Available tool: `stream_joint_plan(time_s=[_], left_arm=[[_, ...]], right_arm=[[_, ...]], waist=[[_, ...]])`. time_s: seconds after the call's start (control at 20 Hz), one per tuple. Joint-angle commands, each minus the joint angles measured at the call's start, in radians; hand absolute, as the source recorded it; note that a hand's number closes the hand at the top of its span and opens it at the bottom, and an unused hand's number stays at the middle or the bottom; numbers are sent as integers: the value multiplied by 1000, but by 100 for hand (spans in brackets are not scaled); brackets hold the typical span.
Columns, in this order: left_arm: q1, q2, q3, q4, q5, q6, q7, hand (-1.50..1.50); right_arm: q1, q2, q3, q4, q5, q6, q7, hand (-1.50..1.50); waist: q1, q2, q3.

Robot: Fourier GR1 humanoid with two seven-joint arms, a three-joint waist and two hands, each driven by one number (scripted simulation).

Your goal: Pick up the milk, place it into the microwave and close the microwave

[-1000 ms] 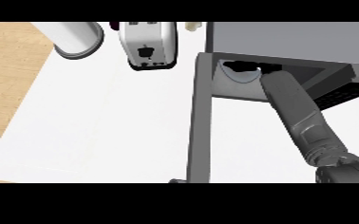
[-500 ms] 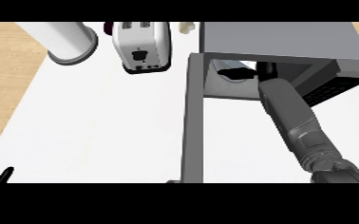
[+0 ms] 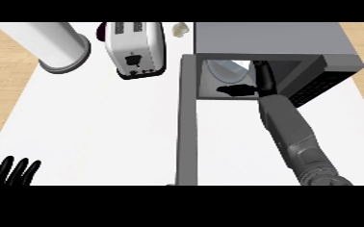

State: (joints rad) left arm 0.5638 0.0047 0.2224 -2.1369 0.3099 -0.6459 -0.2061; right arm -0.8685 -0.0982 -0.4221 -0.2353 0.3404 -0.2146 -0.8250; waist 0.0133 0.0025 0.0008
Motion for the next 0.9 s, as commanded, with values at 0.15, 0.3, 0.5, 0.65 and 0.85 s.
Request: stream_joint_plan(time_s=[0.15,0.3,0.5,0.65,0.85], left_arm=[[-24,-4,-165,-47,-108,92,25,-150],[-28,-4,-163,-20,-104,58,34,-150],[-102,10,-205,-12,-106,66,124,-150],[-87,-4,-294,-36,-187,79,146,150],[-182,-5,-363,88,-298,101,123,150]], right_arm=[[196,53,47,-130,-24,88,-65,-150],[266,90,84,-261,-39,123,3,-150],[403,97,147,-378,-65,204,9,-150],[494,97,158,-518,-111,261,32,-150],[670,98,234,-716,-145,294,53,-150]], waist=[[-37,-13,-1],[-42,-16,-2],[-53,-17,-3],[-62,-22,-3],[-60,-17,-3]])
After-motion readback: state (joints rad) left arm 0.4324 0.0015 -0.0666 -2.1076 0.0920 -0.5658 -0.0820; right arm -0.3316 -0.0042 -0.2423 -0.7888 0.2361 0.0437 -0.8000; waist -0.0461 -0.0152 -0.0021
